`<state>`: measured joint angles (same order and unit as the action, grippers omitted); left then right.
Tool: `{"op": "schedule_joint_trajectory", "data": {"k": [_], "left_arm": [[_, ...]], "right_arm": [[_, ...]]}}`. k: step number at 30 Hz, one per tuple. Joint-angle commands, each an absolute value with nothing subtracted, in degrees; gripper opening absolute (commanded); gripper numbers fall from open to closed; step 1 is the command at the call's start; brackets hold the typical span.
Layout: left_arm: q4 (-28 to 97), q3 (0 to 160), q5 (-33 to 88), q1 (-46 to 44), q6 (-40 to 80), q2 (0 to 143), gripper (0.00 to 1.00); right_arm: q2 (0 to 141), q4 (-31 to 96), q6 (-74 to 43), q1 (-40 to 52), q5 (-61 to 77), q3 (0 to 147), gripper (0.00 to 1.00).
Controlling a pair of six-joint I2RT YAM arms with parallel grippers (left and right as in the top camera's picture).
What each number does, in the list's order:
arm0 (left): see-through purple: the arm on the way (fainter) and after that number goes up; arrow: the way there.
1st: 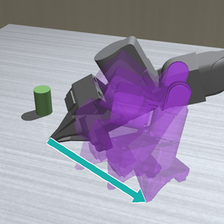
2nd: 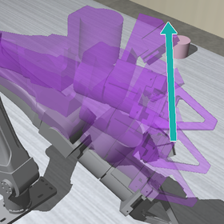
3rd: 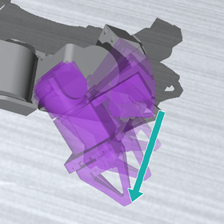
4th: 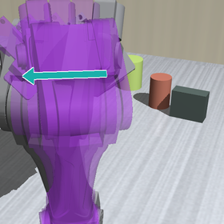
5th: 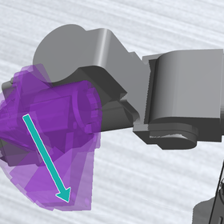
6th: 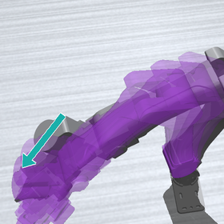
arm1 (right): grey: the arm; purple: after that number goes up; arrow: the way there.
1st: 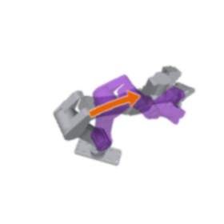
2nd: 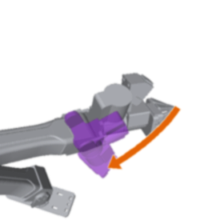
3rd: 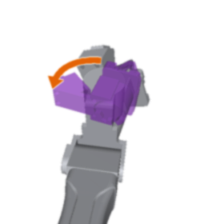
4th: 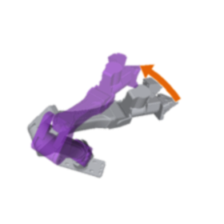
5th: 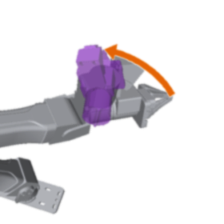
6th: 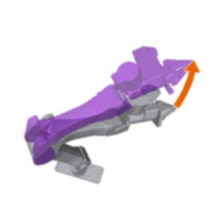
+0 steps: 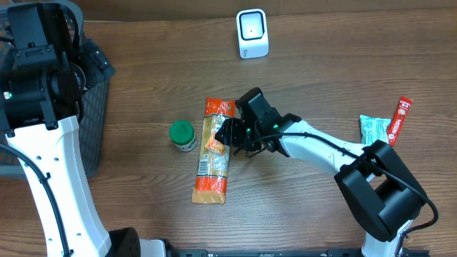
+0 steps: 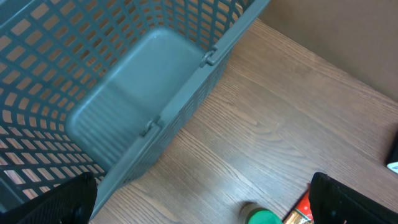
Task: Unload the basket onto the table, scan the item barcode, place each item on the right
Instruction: 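Grasp the Kleenex pack and drag it rightward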
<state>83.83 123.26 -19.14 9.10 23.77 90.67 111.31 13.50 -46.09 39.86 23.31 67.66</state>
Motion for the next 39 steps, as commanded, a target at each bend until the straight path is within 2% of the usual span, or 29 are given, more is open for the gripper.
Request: {"op": "schedule_joint_trajectory", "data": {"k": [1,10,14,18,23,26,31,39], "left_arm": [[83.79,123.87,-19.84,9.34,23.29,91.07,1.00],[83.79,123.87,-19.84,9.34,23.29,91.07,1.00],[83.79,123.87,-19.84,9.34,23.29,91.07,1.00],[83.79,123.87,-19.84,9.34,23.29,91.07,1.00],[83.79,123.87,-19.84,9.34,23.27,91.07,1.00],[83.79,123.87,-19.84,9.34,23.29,91.07,1.00],[83.79,123.87,-19.84,9.34,23.29,91.07,1.00],[83.79,123.87,-19.84,9.34,23.29,91.07,1.00]], "right_arm": [[111.57,11.94,-47.92,40.23,23.00,65.93,0.55],[111.57,6.87,-48.23,40.23,23.03,63.26,0.52],[111.57,5.78,-48.21,40.23,23.00,63.26,0.40],[111.57,5.82,-48.21,40.23,23.00,63.26,0.38],[111.55,5.85,-45.56,40.23,23.05,63.29,0.25],[110.24,6.96,-41.41,39.55,23.03,63.46,0.25],[101.91,16.23,-34.41,36.67,16.08,63.61,0.23],[95.20,46.81,-21.65,34.30,-7.66,68.51,0.26]]}}
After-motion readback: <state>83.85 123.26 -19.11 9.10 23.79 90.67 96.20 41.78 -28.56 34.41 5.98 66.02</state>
